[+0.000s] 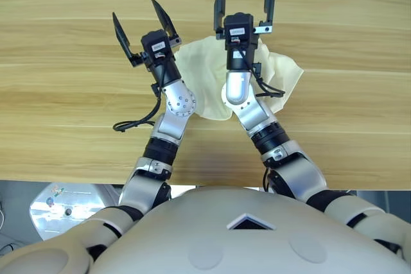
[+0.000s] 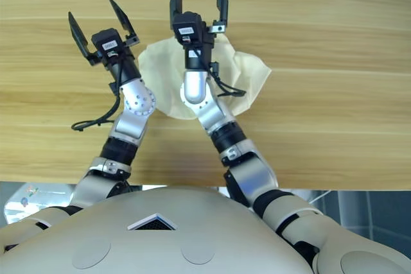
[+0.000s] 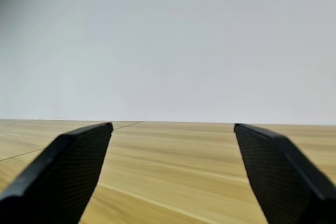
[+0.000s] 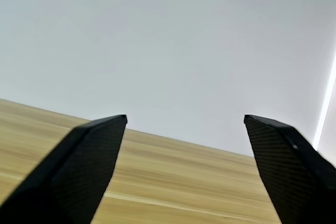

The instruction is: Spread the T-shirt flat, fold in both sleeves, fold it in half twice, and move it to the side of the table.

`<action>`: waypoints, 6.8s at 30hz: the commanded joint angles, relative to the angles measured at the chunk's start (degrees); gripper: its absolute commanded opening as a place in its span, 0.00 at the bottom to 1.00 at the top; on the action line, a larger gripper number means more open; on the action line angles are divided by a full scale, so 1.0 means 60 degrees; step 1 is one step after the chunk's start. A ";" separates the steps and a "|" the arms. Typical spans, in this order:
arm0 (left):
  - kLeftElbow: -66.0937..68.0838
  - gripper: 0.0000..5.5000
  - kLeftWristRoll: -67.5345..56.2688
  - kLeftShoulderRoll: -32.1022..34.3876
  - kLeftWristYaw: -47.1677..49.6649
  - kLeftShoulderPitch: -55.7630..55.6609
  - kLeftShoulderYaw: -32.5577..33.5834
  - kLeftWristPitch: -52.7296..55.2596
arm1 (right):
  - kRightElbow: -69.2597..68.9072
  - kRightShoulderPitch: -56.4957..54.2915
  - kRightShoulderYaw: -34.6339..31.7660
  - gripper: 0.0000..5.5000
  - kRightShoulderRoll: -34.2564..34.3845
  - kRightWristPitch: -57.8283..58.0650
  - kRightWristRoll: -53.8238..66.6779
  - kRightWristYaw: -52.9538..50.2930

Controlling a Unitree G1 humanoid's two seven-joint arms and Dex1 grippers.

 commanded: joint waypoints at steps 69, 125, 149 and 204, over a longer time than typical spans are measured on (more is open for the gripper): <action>-0.0632 0.78 0.1262 -0.0883 0.0536 0.2061 -0.1010 0.0790 | -0.0559 0.2016 0.0706 0.75 0.0620 -0.0705 0.0970 -0.0154; 0.5457 0.78 -0.0970 0.2173 -0.5470 -0.1524 0.1545 -0.3591 | 0.5400 -0.0697 -0.4837 0.75 -0.2917 -0.2220 0.4243 0.6046; 0.5942 0.89 -0.2102 0.1528 -0.7195 -0.1584 0.1837 -0.3813 | 0.5591 -0.0539 -0.4980 0.75 -0.3160 -0.2522 0.4014 0.5691; 0.6048 0.74 -0.2534 0.1769 -0.6386 -0.1499 0.2859 -0.3088 | 0.6075 -0.0879 -0.4838 0.70 -0.3079 -0.2666 0.3490 0.5248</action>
